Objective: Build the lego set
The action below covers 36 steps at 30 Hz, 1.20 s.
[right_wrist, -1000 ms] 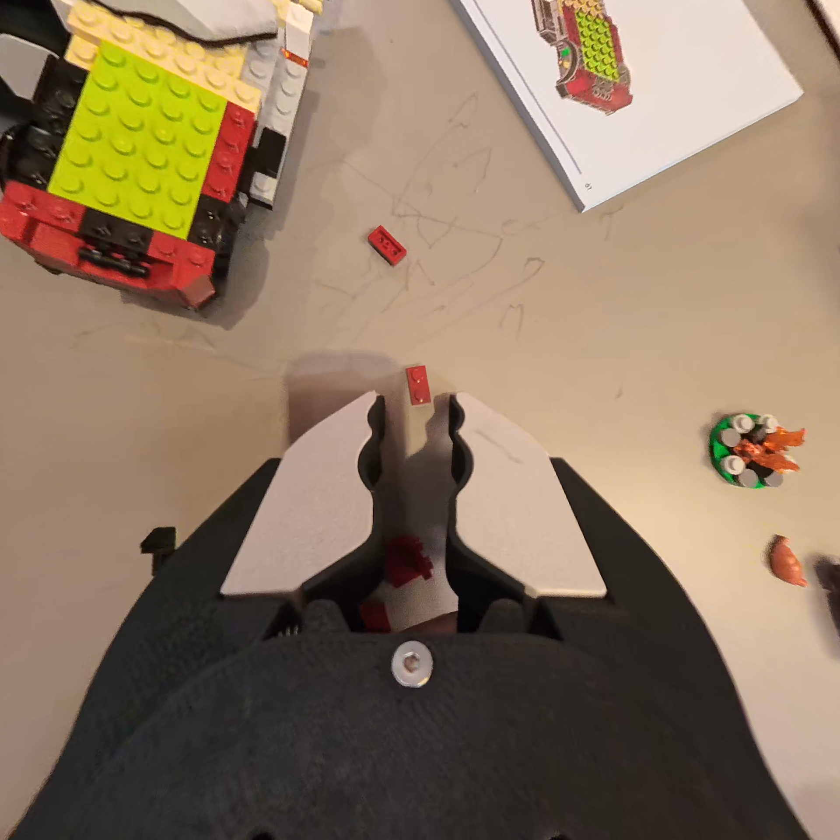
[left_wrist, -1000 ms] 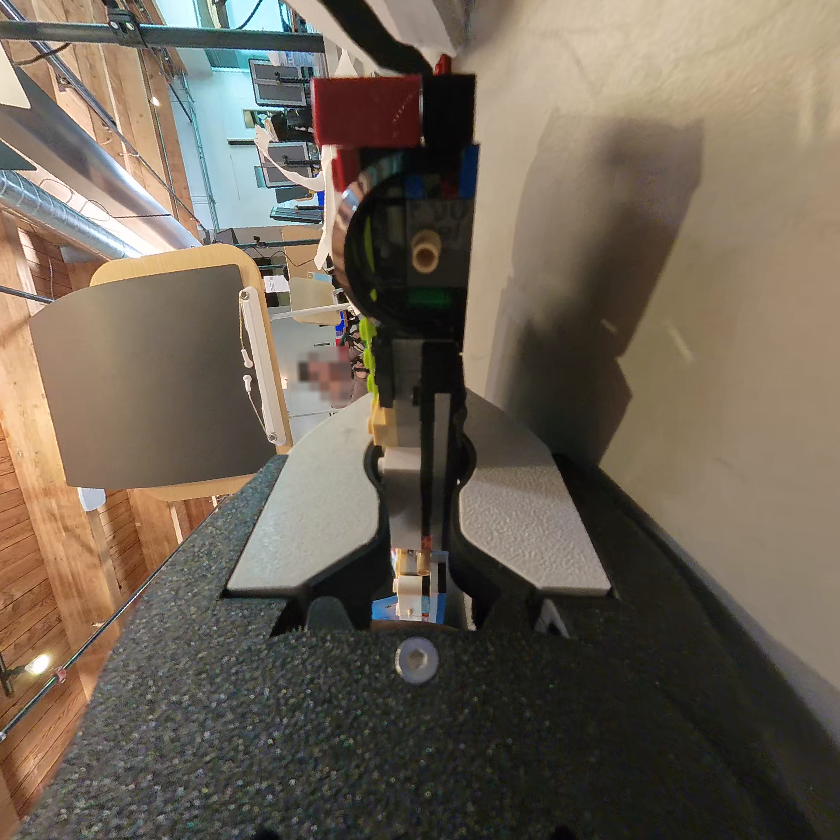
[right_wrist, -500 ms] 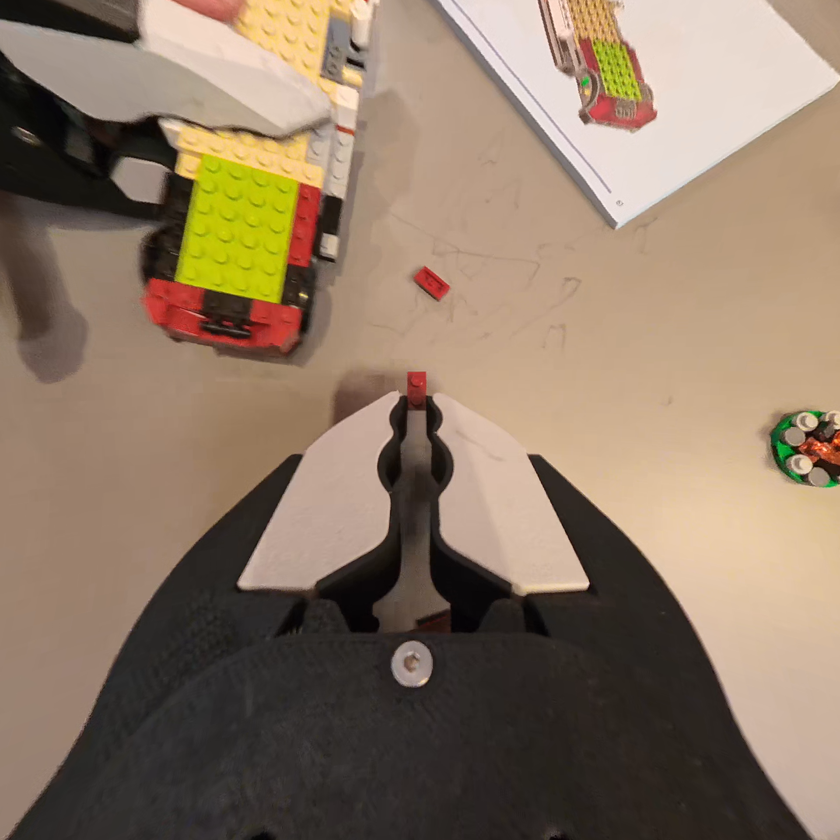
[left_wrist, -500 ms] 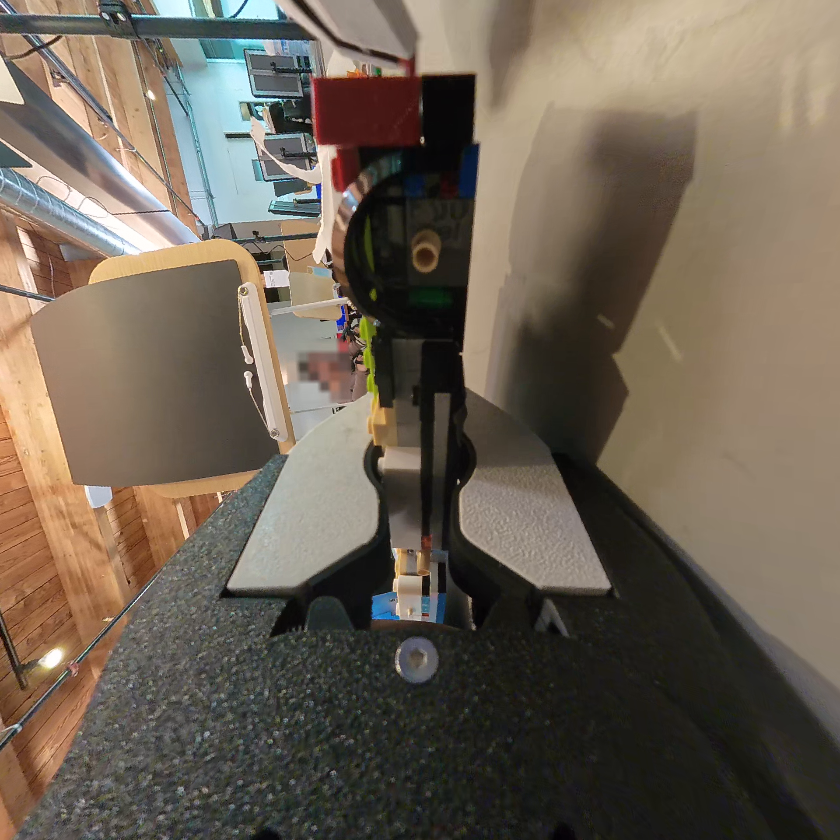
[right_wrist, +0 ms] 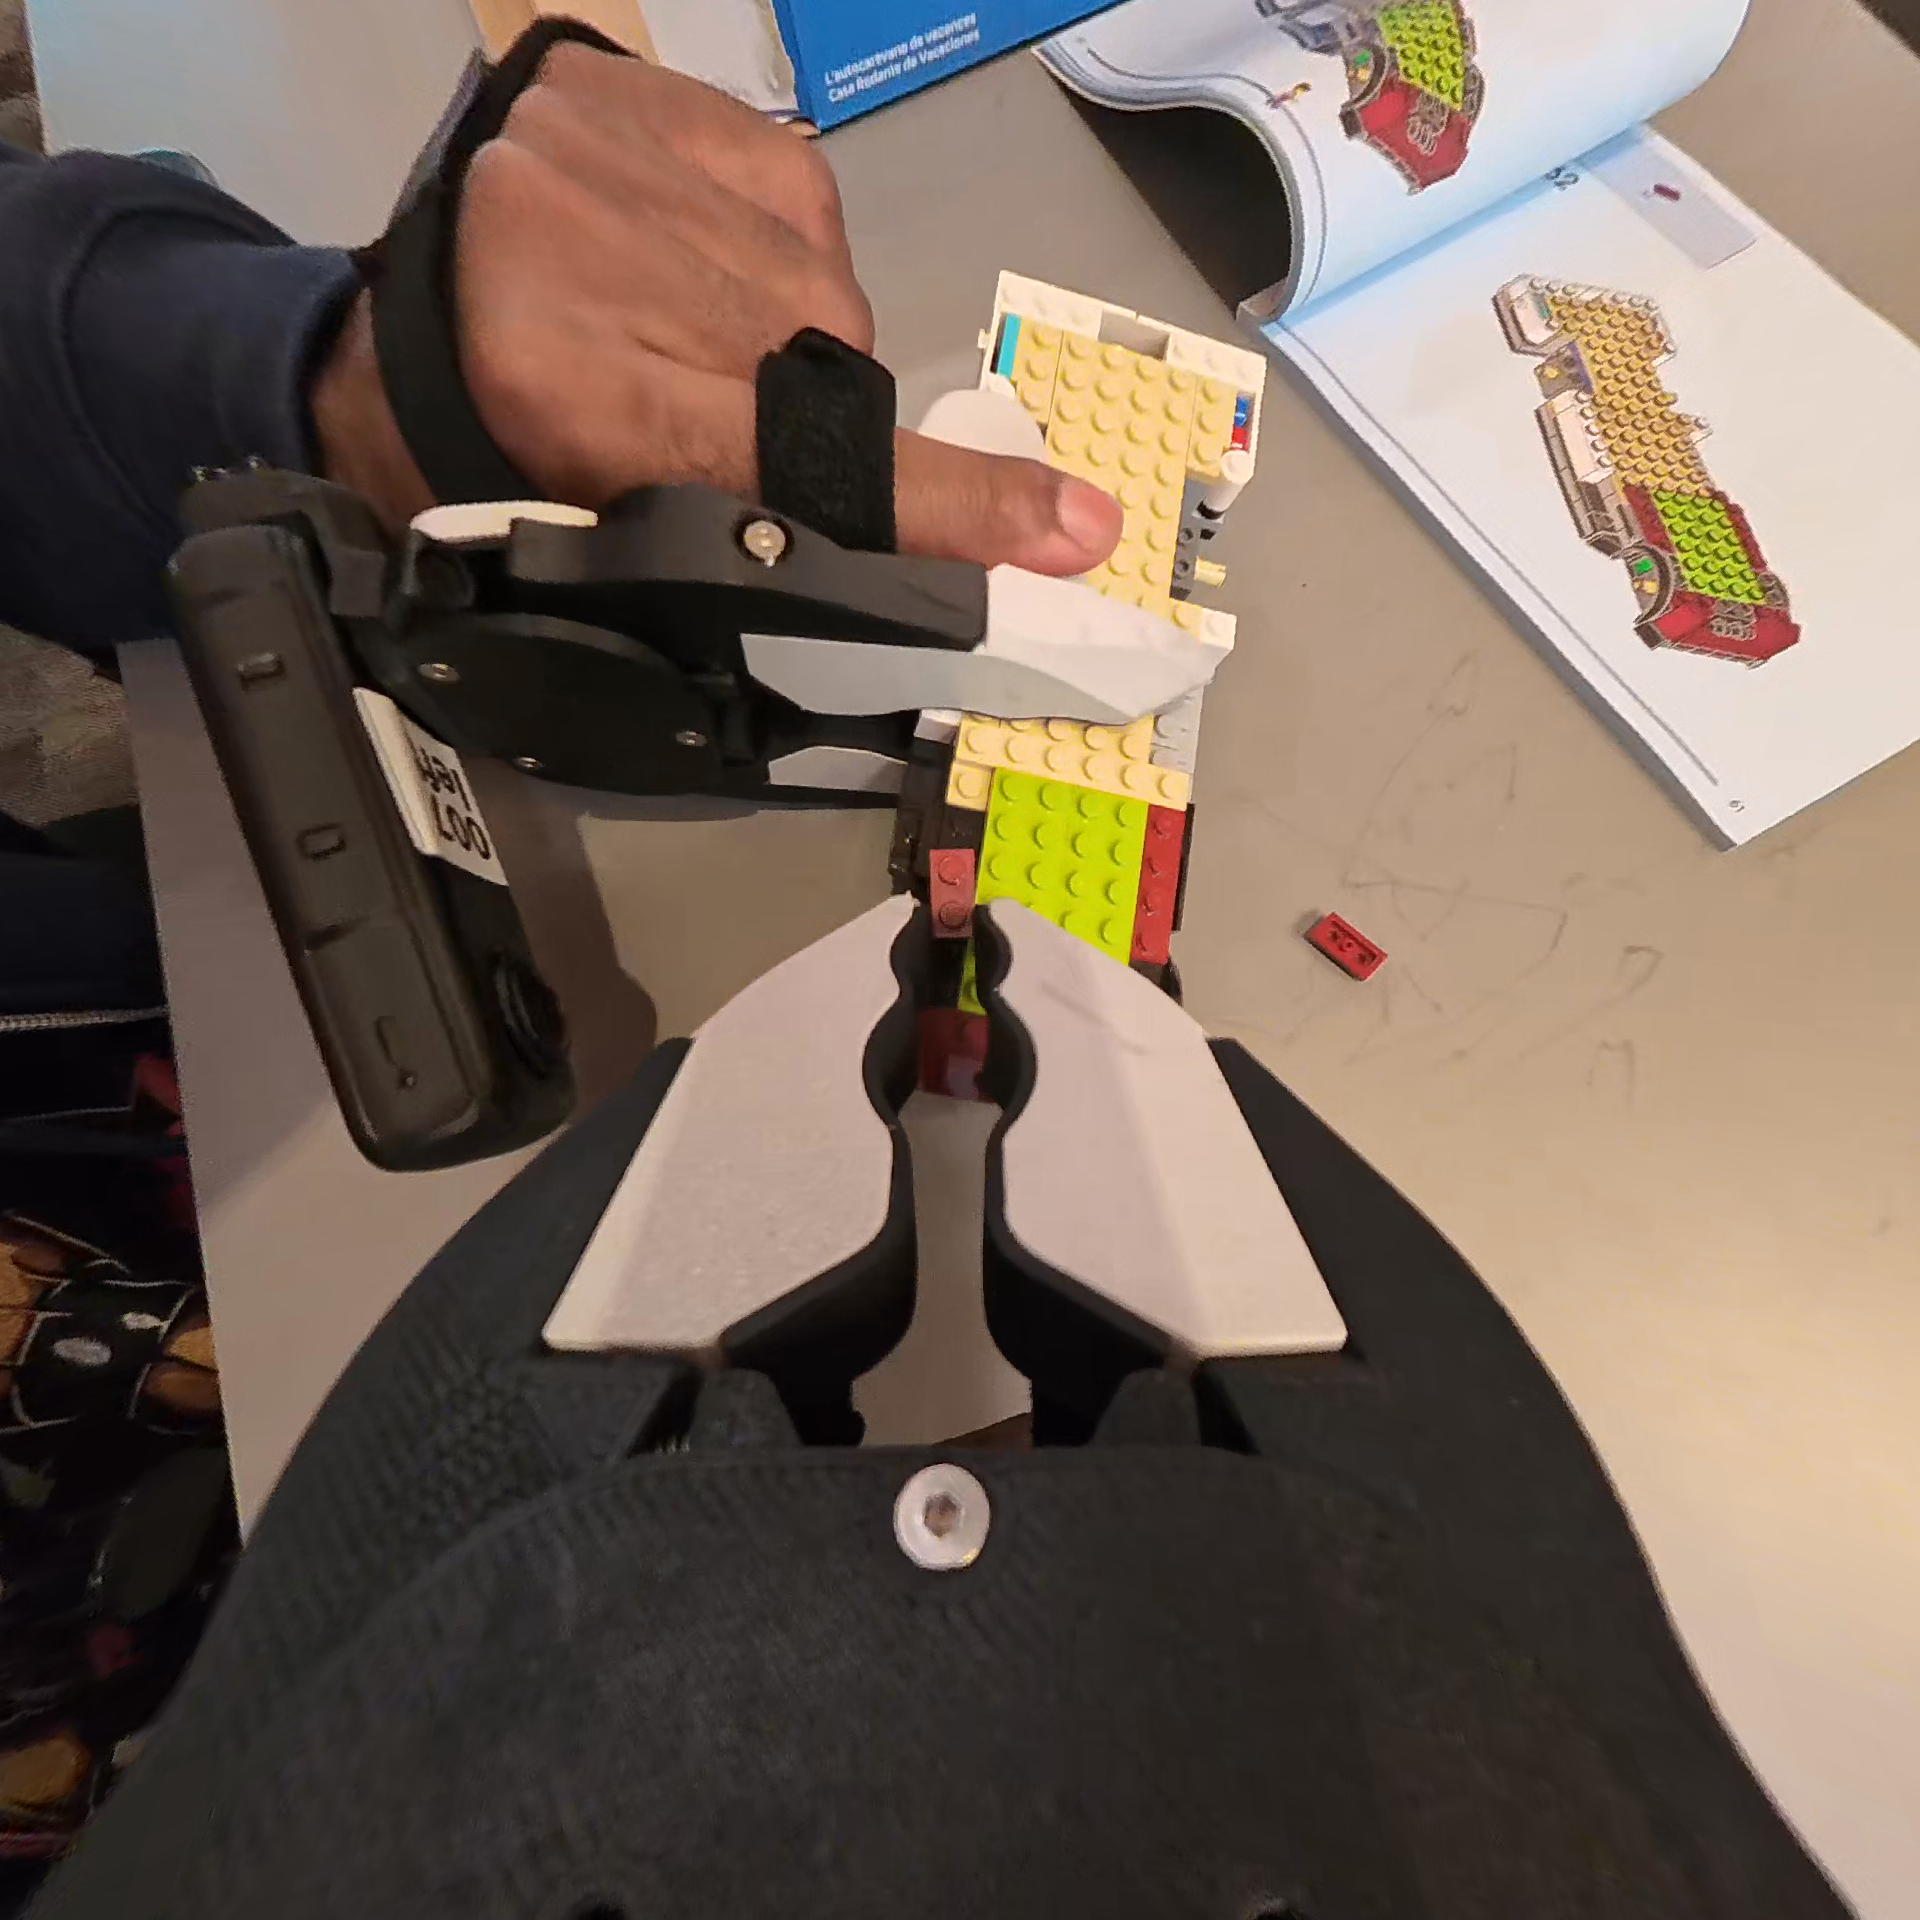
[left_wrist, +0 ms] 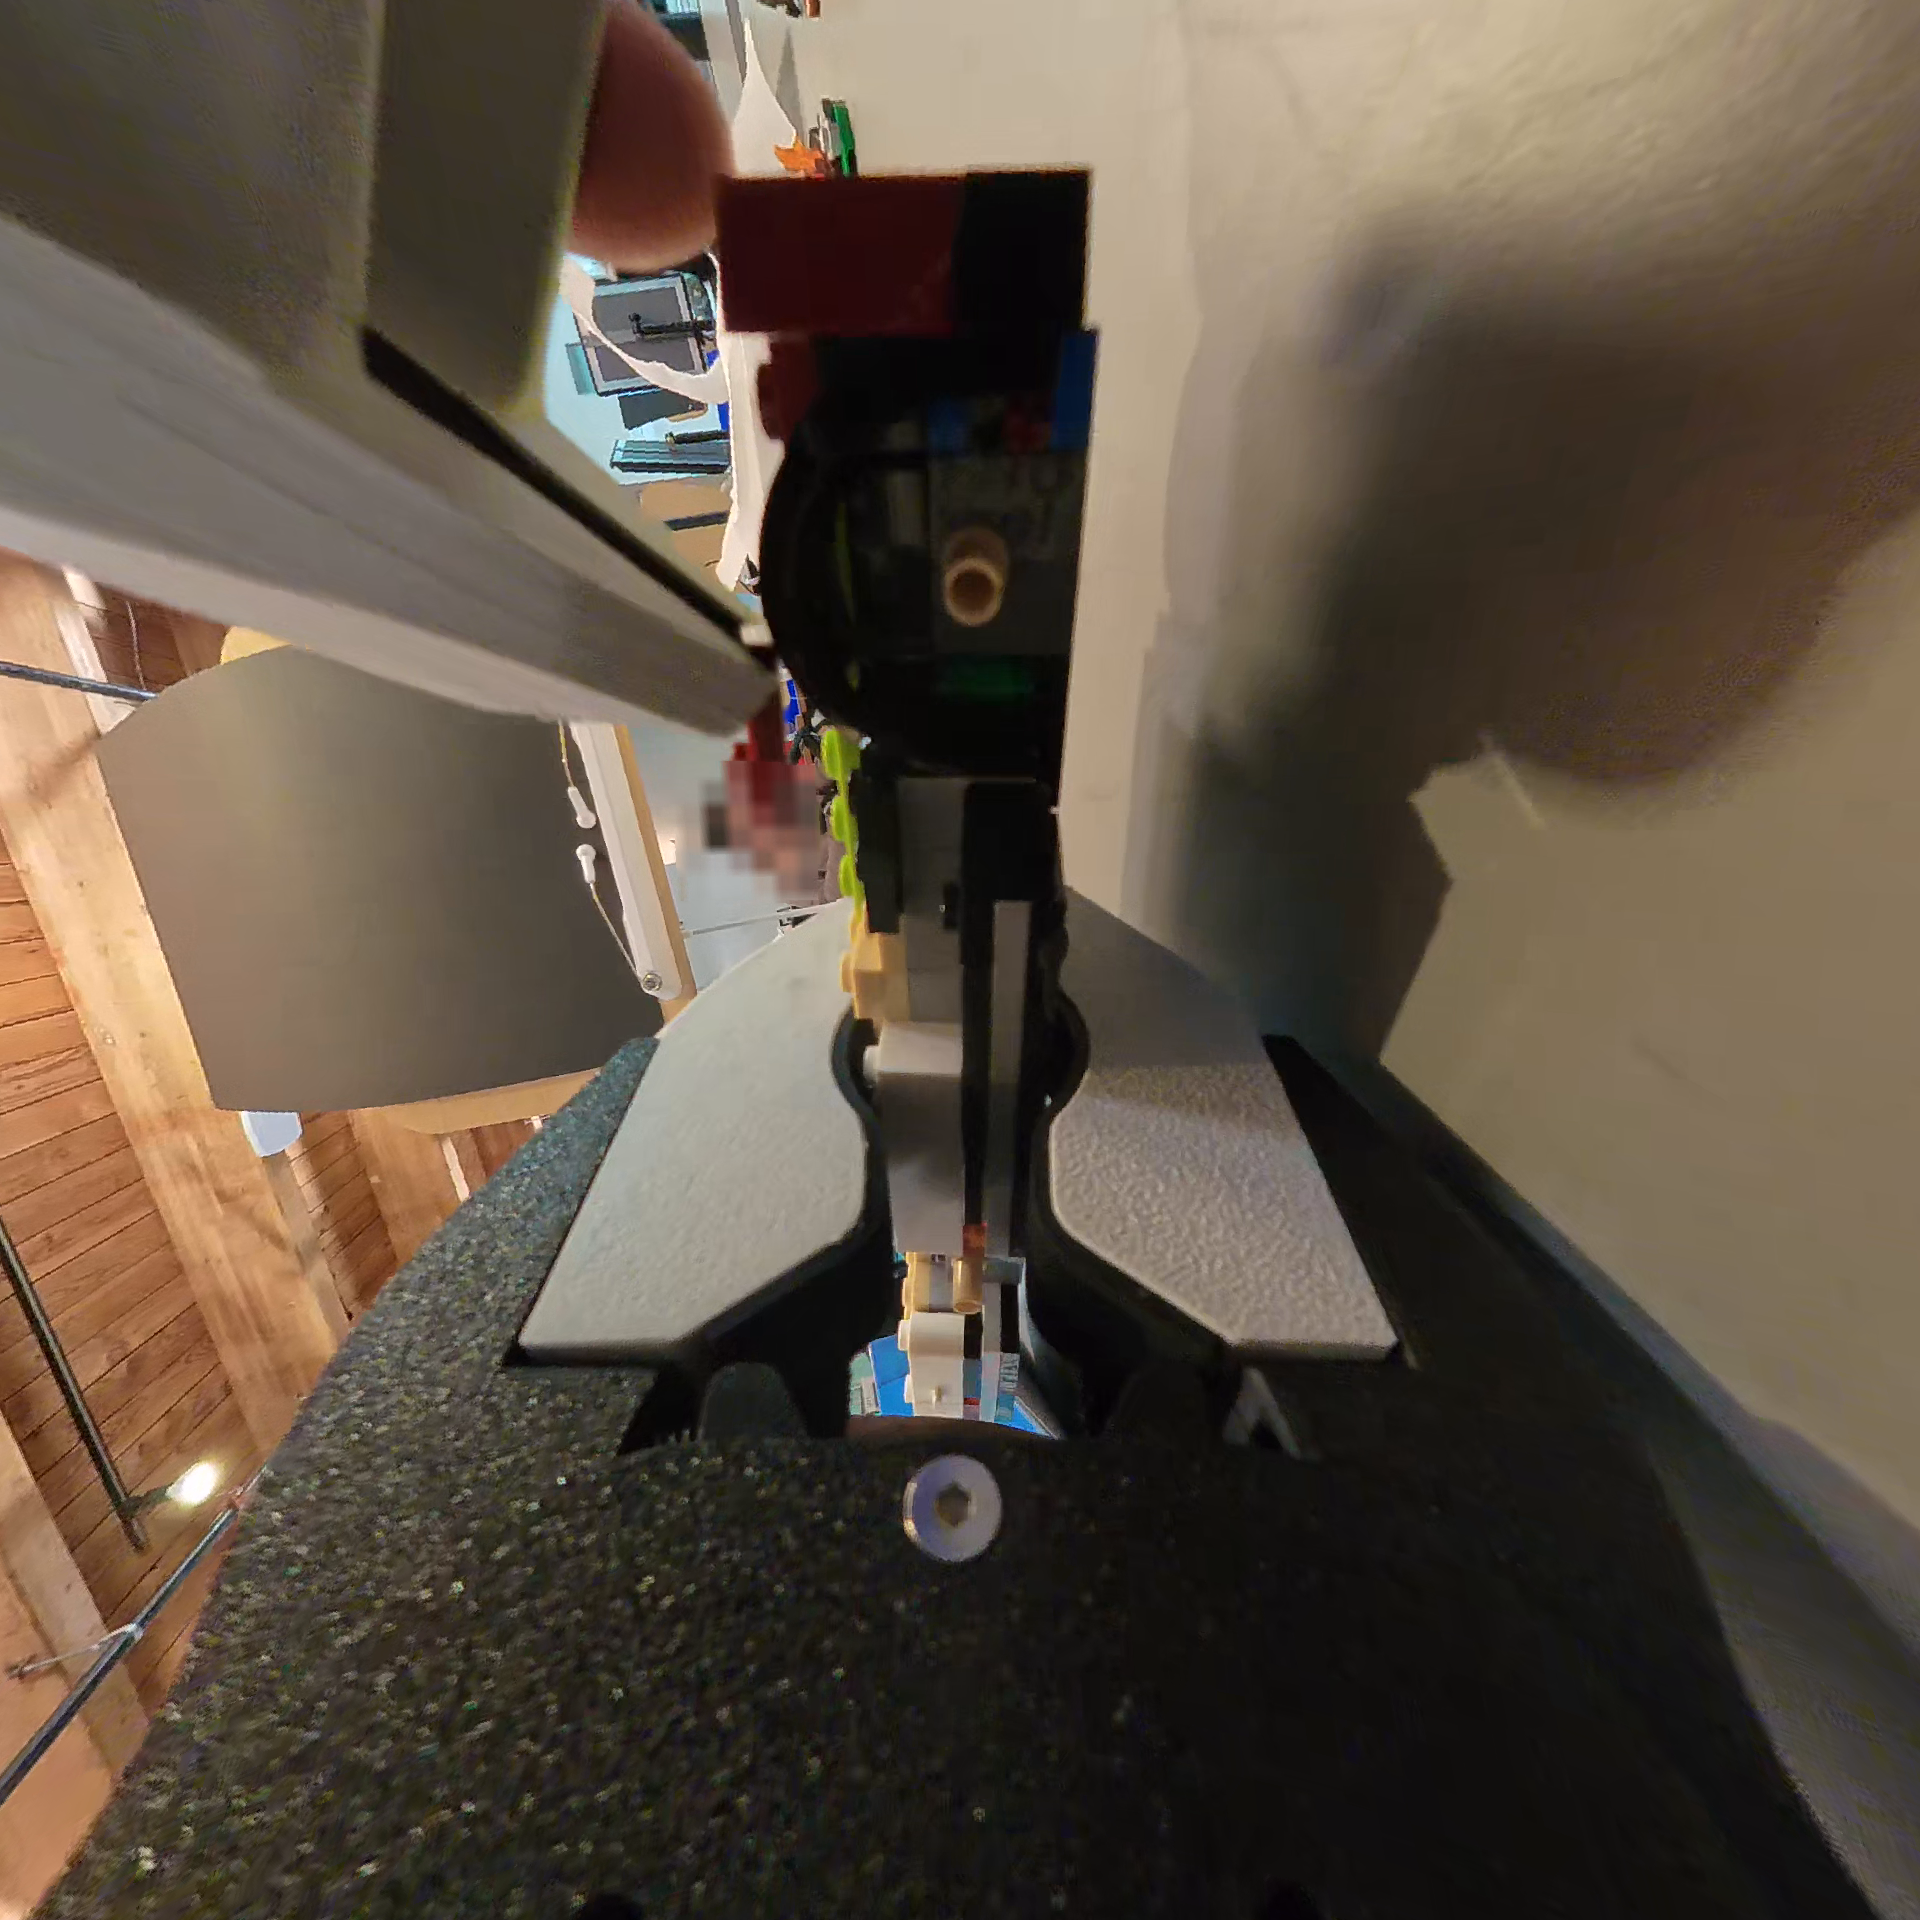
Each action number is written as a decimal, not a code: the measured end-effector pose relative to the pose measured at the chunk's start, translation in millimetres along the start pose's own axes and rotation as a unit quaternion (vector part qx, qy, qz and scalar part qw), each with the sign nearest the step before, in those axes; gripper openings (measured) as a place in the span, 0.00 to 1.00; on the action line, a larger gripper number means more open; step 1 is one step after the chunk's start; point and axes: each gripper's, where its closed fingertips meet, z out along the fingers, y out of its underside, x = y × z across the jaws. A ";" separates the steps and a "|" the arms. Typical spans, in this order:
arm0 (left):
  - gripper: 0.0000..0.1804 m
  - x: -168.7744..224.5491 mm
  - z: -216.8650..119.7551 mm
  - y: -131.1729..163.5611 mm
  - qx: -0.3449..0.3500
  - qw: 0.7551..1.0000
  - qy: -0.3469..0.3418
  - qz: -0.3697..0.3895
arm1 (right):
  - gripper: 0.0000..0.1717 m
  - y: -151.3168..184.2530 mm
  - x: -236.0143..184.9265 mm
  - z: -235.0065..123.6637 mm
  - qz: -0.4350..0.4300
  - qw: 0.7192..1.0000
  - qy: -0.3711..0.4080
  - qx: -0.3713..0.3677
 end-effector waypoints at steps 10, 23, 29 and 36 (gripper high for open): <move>0.14 1.2 1.1 -2.2 0.000 1.000 0.004 0.001 | 0.05 0.5 -1.0 7.2 0.007 1.000 0.010 -0.002; 0.14 0.3 6.1 4.1 -0.014 1.000 0.007 -0.014 | 0.17 -9.4 -10.6 -7.7 -0.189 0.973 0.105 0.074; 0.14 -2.7 8.5 10.7 -0.038 0.999 0.006 -0.031 | 0.19 -11.5 -0.4 -6.1 -0.298 0.918 0.252 0.073; 0.14 -6.9 7.3 12.4 -0.046 0.998 0.005 -0.050 | 0.23 -12.3 -0.8 3.9 -0.417 0.830 0.368 0.046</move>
